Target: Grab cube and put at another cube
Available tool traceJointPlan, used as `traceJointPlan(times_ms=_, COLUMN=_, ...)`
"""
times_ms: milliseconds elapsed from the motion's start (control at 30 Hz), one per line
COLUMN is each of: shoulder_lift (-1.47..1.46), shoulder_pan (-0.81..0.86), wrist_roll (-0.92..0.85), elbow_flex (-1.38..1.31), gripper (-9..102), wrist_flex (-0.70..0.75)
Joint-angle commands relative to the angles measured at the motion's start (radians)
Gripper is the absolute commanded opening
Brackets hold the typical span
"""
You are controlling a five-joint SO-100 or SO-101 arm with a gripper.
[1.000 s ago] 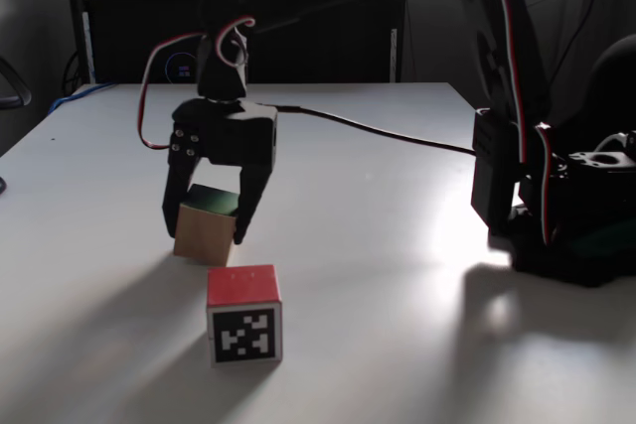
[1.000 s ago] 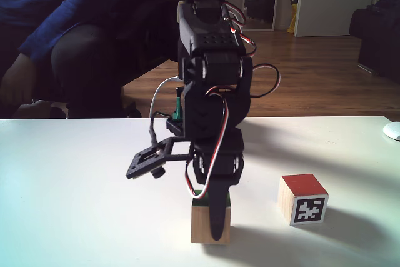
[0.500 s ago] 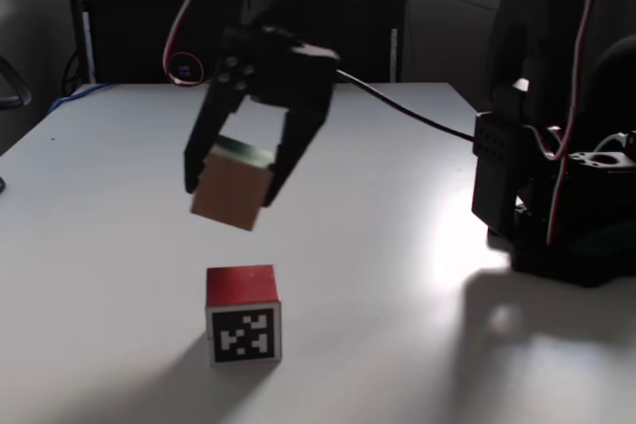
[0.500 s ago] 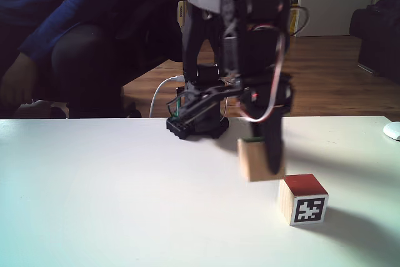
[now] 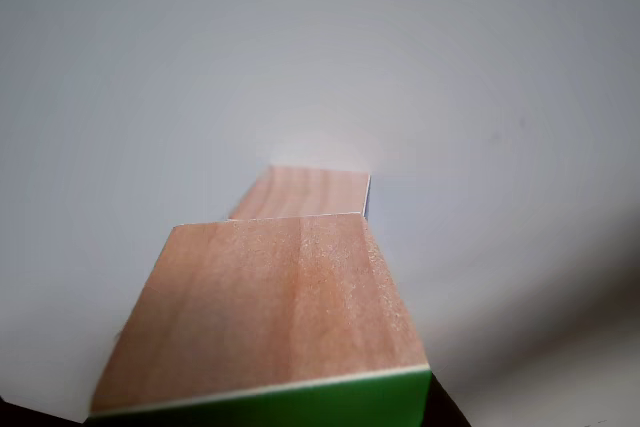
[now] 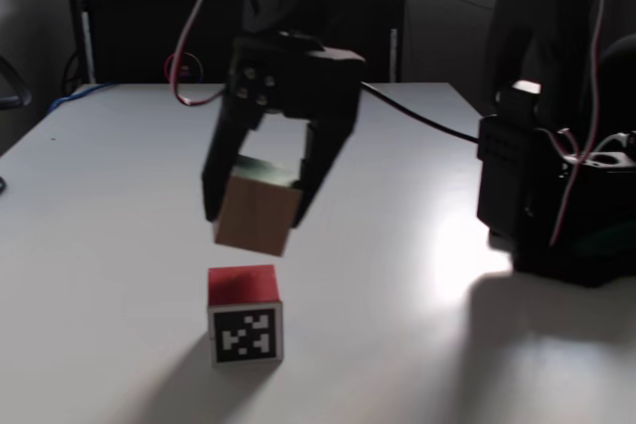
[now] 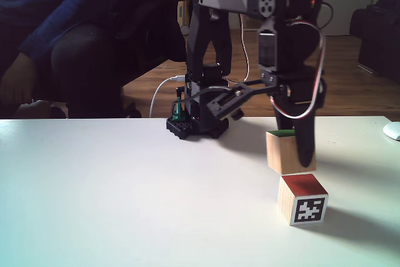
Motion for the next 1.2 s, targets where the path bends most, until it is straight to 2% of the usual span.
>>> traceJointPlan(times_ms=0, shoulder_lift=-0.014, shoulder_pan=-0.011, wrist_roll=0.012, elbow_flex=-0.078, gripper=17, wrist_flex=0.015)
traceJointPlan(times_ms=833, shoulder_lift=-0.167, shoulder_pan=-0.058, wrist_roll=0.054, elbow_flex=-0.212, gripper=17, wrist_flex=0.048)
traceJointPlan(times_ms=1167, shoulder_lift=-0.215, shoulder_pan=-0.061, wrist_roll=0.055, elbow_flex=-0.244, gripper=23, wrist_flex=0.060)
